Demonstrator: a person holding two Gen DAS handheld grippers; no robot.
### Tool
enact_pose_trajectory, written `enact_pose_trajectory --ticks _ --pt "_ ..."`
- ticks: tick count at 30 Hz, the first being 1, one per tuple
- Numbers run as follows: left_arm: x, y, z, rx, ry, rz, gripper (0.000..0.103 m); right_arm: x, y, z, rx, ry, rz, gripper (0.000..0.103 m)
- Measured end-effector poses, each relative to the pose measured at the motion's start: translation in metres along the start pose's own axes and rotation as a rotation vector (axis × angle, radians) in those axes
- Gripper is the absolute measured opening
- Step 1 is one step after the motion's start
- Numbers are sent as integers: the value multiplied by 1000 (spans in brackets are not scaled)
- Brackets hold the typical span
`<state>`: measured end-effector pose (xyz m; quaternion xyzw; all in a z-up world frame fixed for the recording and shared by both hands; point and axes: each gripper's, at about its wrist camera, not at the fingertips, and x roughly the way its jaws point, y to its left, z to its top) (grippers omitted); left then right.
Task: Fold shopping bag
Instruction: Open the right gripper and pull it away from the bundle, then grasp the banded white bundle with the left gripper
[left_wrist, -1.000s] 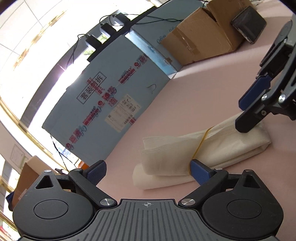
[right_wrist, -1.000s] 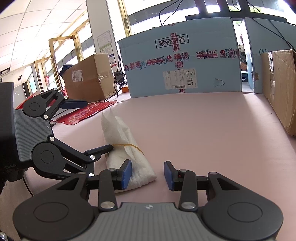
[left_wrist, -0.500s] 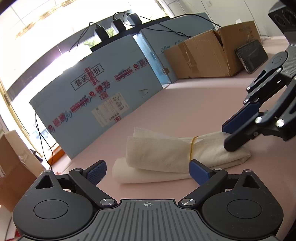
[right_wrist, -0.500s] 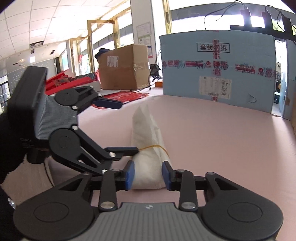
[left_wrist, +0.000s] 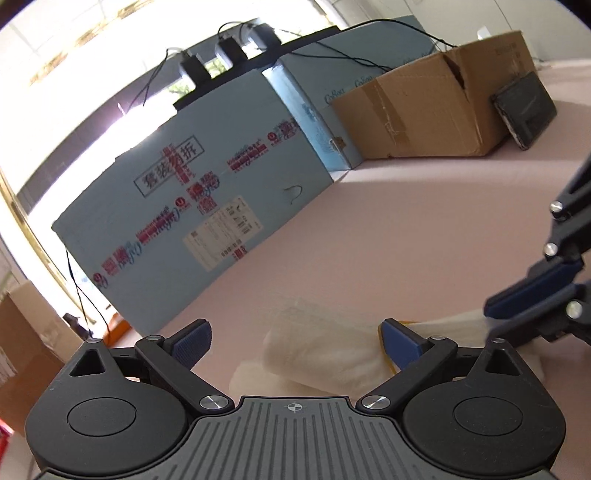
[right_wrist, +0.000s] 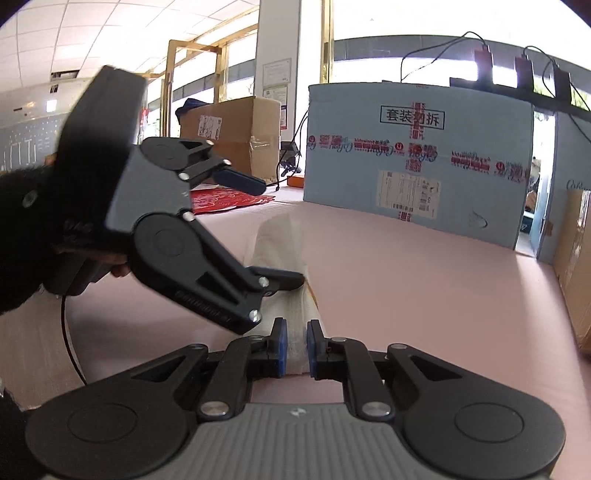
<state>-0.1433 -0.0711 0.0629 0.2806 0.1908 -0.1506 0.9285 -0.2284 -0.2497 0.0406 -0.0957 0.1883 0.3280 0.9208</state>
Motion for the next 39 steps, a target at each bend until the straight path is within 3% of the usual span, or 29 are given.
enact_pose_trajectory --ticks 3,6,7,9,10,11,14,18,23,27,32,39 --pt "3 22 -9 -124 24 -89 100 0 -1 -2 13 -7 2 14" --pt "-12 24 -19 -157 12 -169 100 -2 -9 -4 81 -16 26 16" --pt "-18 26 -23 -180 4 -192 100 -3 -12 -4 102 -17 29 21" --pt "-25 33 -31 -256 -1 -209 100 -3 -18 -3 160 -3 32 51" --pt "-28 37 -36 -307 -10 -212 100 -4 -22 -4 205 10 50 75" --pt "-30 40 -39 -348 -22 -209 101 -4 -27 -4 253 23 76 81" --pt "-38 50 -52 -529 -62 -131 103 -10 -29 -8 319 15 98 81" --pt "-38 63 -64 -699 -93 -137 103 -10 -25 -7 302 26 69 82" --pt "-26 77 -68 -893 -133 -171 103 4 -4 1 177 80 -10 83" --pt "-12 81 -68 -969 -105 -163 103 12 3 5 108 119 -70 83" --pt "7 87 -76 -1091 -68 -170 103 18 -10 7 154 147 -158 83" --pt "11 83 -81 -1094 -70 -230 103 20 -34 10 300 134 -211 82"
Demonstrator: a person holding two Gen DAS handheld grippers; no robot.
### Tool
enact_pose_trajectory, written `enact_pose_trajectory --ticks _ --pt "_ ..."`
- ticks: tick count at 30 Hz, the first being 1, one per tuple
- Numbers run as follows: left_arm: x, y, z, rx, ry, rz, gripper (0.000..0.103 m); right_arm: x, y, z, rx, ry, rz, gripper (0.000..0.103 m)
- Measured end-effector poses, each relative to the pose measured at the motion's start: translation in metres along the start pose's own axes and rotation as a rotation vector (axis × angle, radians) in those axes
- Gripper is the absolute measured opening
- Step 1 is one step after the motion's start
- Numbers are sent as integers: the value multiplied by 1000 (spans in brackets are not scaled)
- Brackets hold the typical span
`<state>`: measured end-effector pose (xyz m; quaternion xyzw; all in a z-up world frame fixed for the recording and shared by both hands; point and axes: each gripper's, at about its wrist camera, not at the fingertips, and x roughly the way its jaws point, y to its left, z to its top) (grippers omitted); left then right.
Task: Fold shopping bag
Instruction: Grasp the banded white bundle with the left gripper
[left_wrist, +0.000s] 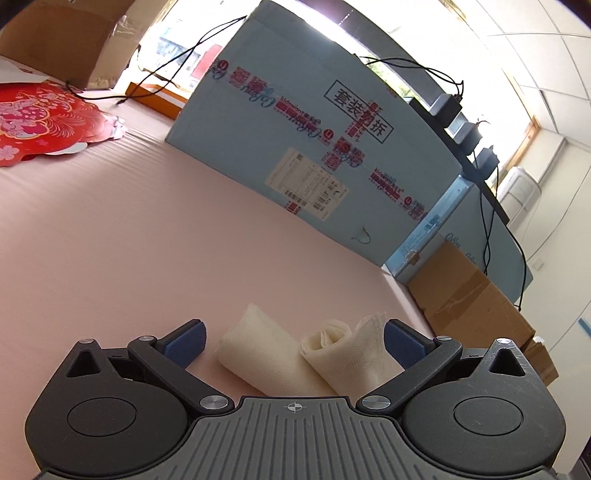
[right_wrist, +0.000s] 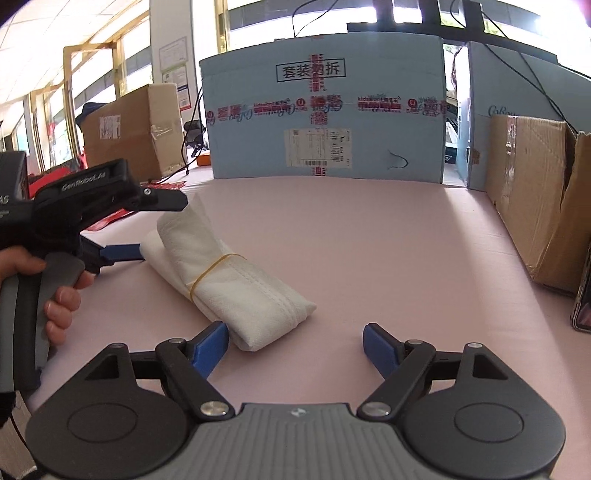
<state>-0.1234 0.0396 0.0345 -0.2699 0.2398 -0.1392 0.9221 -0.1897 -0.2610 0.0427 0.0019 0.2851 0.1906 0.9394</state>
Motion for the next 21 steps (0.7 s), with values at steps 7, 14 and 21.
enact_pose_trajectory --ticks 7,14,21 --pt "1 -2 -4 14 15 -30 103 18 -11 19 82 19 -29 66" --pt "-6 -4 -7 19 2 -9 103 27 -29 29 192 28 36 68" --pt "-26 -9 -16 43 -69 52 103 31 -43 34 293 23 95 78"
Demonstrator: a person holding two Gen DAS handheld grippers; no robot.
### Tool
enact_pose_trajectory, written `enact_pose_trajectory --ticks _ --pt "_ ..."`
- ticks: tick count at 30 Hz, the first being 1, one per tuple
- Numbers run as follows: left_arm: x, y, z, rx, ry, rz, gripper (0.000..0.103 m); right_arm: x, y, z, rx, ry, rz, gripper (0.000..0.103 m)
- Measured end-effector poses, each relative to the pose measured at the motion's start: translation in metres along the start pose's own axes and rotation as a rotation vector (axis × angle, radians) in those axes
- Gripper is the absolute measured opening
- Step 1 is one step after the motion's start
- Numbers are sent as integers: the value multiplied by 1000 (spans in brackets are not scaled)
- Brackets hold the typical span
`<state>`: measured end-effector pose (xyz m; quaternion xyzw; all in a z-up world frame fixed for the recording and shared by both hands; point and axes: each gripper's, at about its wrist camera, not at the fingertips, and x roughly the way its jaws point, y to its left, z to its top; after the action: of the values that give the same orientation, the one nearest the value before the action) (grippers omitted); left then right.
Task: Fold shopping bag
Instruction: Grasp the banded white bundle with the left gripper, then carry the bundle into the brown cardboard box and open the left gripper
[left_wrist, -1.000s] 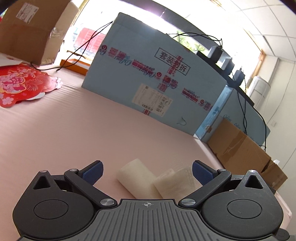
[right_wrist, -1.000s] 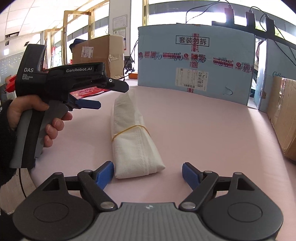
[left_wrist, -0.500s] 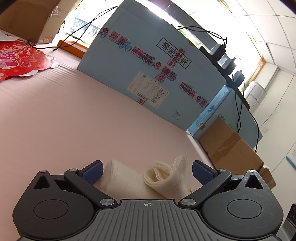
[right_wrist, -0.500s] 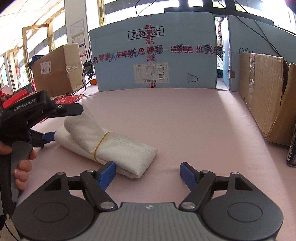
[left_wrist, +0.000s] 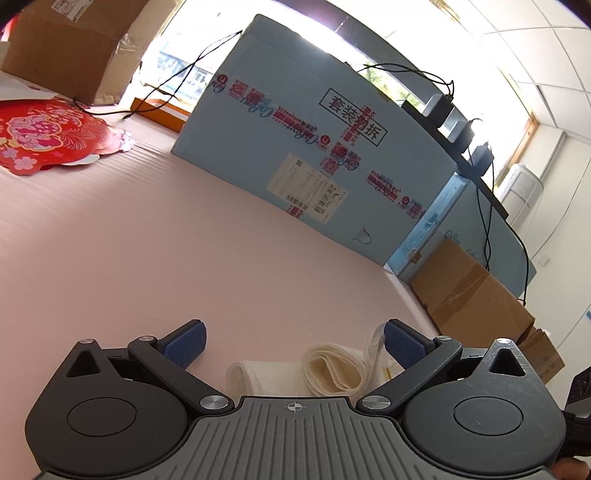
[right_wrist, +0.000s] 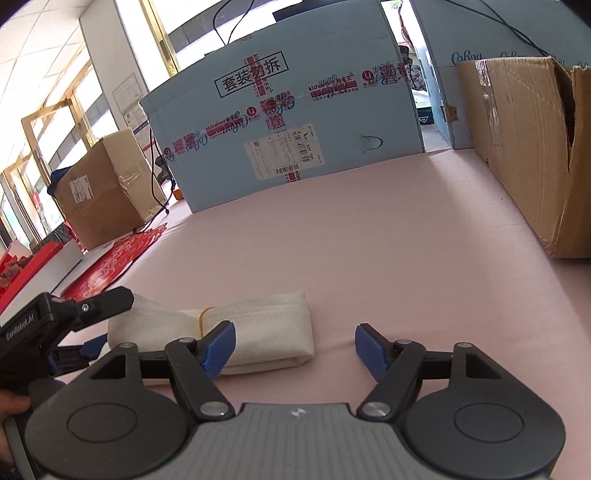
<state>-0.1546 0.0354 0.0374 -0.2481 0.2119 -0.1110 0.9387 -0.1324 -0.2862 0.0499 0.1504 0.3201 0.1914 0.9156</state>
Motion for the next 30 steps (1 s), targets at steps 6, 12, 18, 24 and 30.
enact_pose_trajectory --ticks 6,12,18,24,30 --pt "-4 -3 -5 26 17 17 102 8 2 3 9 -6 2 79" --pt "1 -3 -5 31 40 9 102 12 9 1 -31 -19 -24 79" --pt "3 2 -7 16 47 -16 103 16 20 -3 -80 -18 -69 80" --pt "3 3 -7 19 49 -30 103 17 24 -5 -90 -19 -66 82" --pt "3 -2 -10 43 60 -36 102 15 24 -9 -81 -23 -6 66"
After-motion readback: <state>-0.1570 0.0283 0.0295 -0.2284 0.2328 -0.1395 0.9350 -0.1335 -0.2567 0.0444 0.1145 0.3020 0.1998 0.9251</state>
